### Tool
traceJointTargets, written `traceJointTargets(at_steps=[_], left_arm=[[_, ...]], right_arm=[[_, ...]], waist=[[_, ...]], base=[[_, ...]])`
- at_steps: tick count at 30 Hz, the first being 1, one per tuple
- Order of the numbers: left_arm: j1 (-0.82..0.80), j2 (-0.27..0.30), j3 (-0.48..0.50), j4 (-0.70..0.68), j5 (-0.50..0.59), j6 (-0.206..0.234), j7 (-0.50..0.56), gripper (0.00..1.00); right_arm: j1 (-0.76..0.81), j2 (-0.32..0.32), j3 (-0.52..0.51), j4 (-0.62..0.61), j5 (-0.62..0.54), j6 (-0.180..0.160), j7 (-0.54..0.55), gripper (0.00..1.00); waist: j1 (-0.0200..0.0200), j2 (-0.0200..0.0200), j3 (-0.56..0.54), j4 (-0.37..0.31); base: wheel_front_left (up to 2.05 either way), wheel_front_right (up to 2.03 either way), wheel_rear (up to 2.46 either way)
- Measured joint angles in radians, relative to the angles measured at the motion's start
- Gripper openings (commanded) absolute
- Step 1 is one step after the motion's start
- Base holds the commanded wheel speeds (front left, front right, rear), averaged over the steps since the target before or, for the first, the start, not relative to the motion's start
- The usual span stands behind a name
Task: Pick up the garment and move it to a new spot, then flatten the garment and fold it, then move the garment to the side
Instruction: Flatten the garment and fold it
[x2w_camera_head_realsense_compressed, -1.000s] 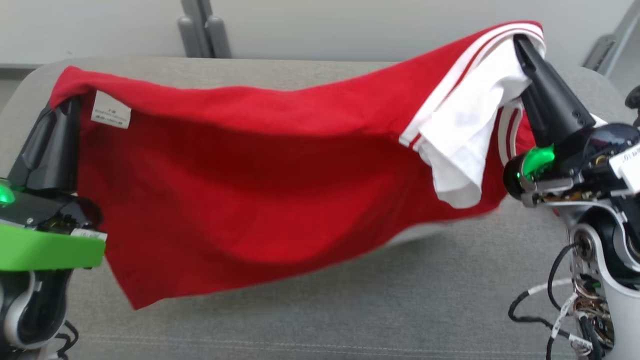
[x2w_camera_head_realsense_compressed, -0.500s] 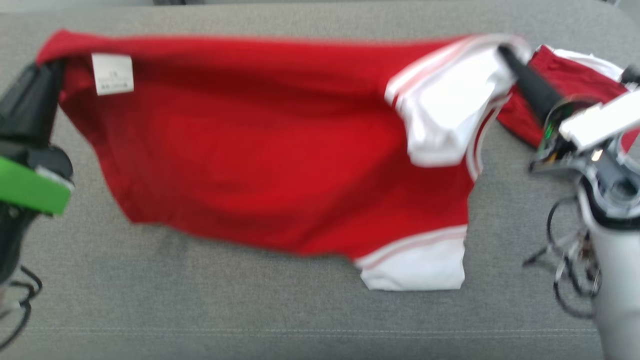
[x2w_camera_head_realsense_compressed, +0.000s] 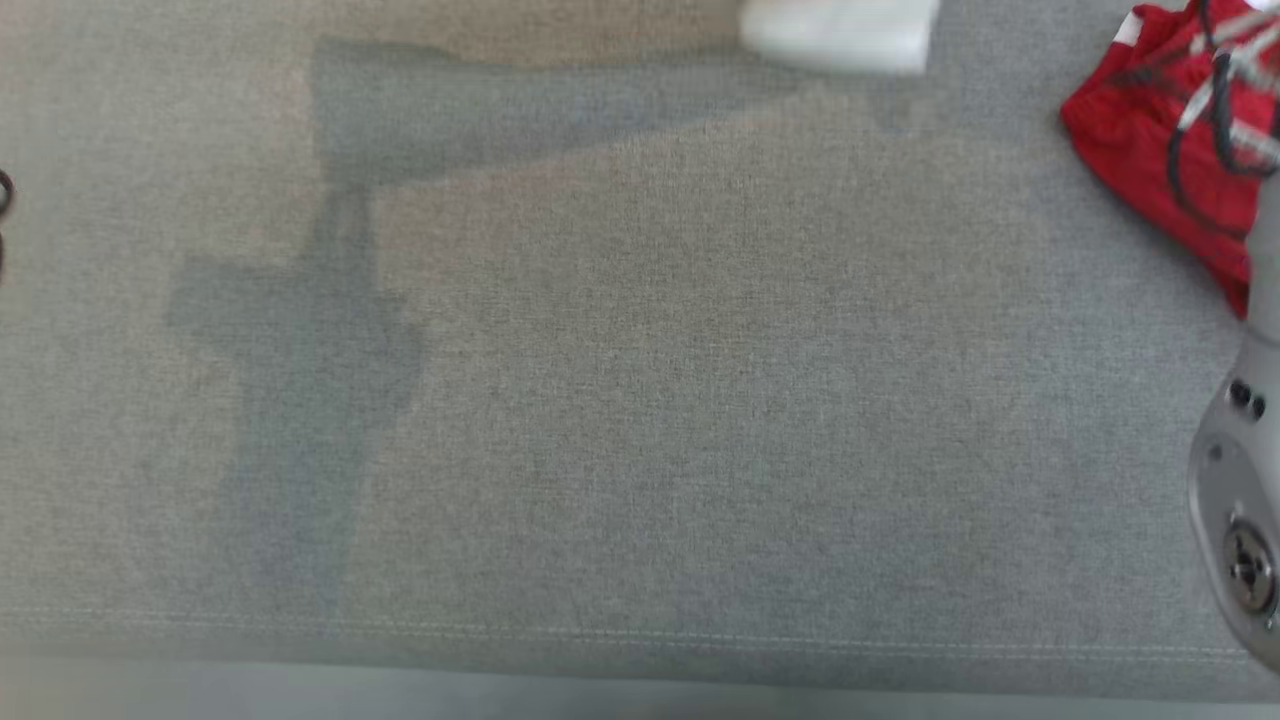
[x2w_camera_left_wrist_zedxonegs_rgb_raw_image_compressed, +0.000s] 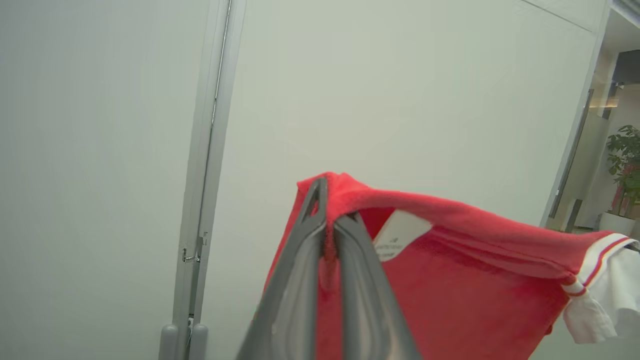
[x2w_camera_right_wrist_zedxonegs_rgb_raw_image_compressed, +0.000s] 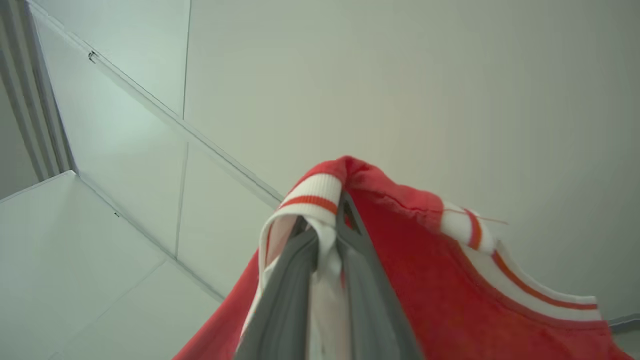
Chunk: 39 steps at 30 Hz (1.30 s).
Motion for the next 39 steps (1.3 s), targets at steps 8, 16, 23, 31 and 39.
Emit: traceJointTargets(at_steps=[8, 16, 23, 31, 39], left_arm=[[-0.045, -0.024, -0.035, 0.026, 0.074, -0.079, -0.16, 0.0], [0.437, -0.049, -0.127, 0.176, 0.098, -0.12, -0.239, 0.0], [0.683, -0.053, -0.13, 0.256, 0.063, -0.124, -0.239, 0.0], [0.716, -0.057, -0.064, 0.256, 0.056, -0.133, -0.244, 0.0], [0.771, -0.026, -0.04, 0.203, 0.073, -0.141, -0.245, 0.0]], right_arm=[[-0.001, 0.02, 0.157, -0.224, 0.116, 0.015, 0.069, 0.0], [0.669, 0.021, 0.18, -0.194, 0.208, 0.018, 0.111, 0.0], [0.894, 0.037, 0.156, -0.23, 0.27, 0.027, 0.068, 0.0], [0.991, 0.04, 0.147, -0.336, 0.319, 0.025, 0.046, 0.0], [1.093, 0.043, 0.164, -0.402, 0.325, 0.017, 0.051, 0.0]], waist=[[0.0, 0.0, 0.098, -0.019], [0.0001, 0.0, 0.092, -0.041], [-0.0001, 0.0, 0.012, -0.054], [-0.0001, 0.0, -0.079, -0.059], [-0.0001, 0.0, -0.12, -0.068]], base=[[0.0, 0.0, 0.0], [0.0, 0.0, 0.0], [0.0, 0.0, 0.0], [0.0, 0.0, 0.0], [0.0, 0.0, 0.0]])
